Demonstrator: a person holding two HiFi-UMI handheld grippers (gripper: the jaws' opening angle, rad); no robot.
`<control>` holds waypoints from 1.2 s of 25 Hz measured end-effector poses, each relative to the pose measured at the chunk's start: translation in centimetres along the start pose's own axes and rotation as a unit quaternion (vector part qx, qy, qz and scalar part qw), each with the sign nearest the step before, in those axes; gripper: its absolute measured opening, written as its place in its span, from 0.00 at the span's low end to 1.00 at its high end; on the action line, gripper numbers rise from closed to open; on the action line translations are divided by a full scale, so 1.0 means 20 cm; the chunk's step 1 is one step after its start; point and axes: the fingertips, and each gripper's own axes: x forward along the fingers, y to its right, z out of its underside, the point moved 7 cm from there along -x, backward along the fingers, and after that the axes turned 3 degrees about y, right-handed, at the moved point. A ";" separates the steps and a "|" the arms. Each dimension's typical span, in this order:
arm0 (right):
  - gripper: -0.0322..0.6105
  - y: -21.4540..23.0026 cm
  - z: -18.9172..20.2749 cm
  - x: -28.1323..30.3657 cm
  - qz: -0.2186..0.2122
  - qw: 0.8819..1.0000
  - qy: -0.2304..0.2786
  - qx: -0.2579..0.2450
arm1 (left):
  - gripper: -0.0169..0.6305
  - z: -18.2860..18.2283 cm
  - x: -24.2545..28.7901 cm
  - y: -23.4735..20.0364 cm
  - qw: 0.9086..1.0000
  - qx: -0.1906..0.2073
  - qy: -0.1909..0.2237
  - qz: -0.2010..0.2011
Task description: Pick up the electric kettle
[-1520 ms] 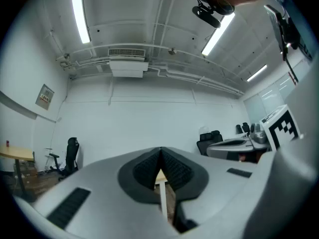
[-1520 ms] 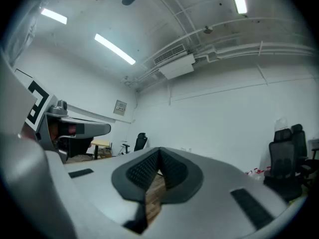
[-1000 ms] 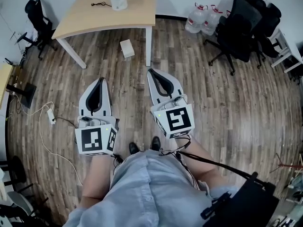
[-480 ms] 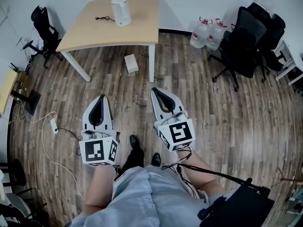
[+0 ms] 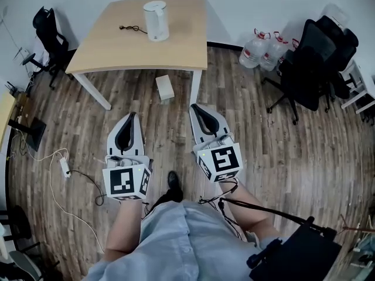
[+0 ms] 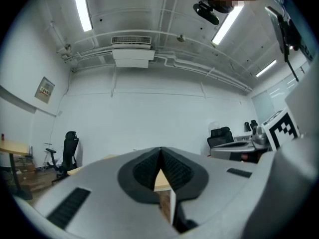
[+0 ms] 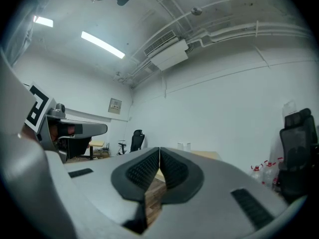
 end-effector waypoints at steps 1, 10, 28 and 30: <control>0.05 0.01 -0.01 0.06 0.002 1.000 0.002 -0.003 | 0.02 0.01 0.05 -0.03 1.000 -0.002 0.003 0.004; 0.05 0.07 -0.07 0.55 0.025 0.999 0.016 -0.014 | 0.02 0.03 0.39 -0.29 0.999 -0.010 0.027 0.025; 0.05 0.37 0.08 1.07 0.022 1.000 -0.008 -0.014 | 0.02 0.26 0.97 -0.42 0.999 -0.017 -0.011 0.039; 0.05 0.43 0.12 1.15 0.017 1.000 -0.019 -0.008 | 0.02 0.29 1.06 -0.43 0.999 -0.018 -0.013 0.034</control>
